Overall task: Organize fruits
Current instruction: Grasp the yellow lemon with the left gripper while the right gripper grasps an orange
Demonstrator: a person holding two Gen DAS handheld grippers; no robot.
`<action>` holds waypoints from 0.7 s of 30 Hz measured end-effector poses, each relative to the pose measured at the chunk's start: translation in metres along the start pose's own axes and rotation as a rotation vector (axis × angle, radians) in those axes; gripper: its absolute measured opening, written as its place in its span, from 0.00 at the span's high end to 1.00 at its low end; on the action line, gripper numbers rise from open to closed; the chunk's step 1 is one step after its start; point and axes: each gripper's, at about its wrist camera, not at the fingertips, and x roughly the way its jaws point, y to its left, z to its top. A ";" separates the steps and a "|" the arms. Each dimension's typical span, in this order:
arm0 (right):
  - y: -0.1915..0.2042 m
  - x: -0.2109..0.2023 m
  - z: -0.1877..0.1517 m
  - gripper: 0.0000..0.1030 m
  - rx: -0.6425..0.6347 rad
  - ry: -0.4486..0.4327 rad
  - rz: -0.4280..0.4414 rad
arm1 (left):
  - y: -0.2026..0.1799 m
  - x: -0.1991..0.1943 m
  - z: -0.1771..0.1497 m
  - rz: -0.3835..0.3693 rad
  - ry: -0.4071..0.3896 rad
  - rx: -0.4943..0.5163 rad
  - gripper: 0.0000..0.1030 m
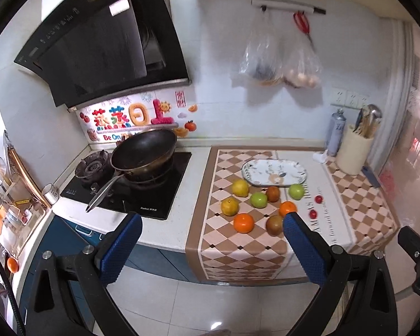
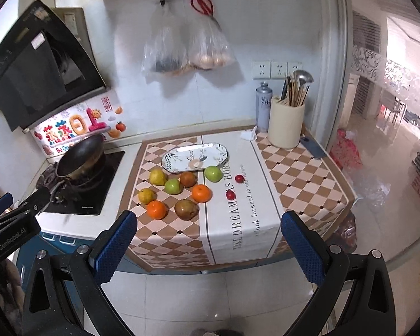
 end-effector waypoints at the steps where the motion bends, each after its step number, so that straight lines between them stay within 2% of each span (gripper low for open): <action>1: 0.004 0.016 0.003 0.00 -0.001 0.017 0.000 | 0.000 0.010 0.001 0.003 0.011 -0.003 0.00; 6: 0.009 0.093 0.015 0.00 -0.019 0.084 -0.005 | -0.005 0.080 0.006 0.024 0.103 -0.002 0.00; 11: 0.005 0.203 0.032 0.00 -0.014 0.199 0.034 | -0.008 0.168 0.012 0.053 0.234 -0.019 0.00; 18: -0.006 0.370 0.045 0.00 -0.013 0.442 0.099 | -0.011 0.303 0.019 0.072 0.504 -0.090 0.00; 21: -0.008 0.419 0.042 0.00 -0.004 0.526 0.123 | -0.013 0.356 0.018 0.049 0.624 -0.134 0.00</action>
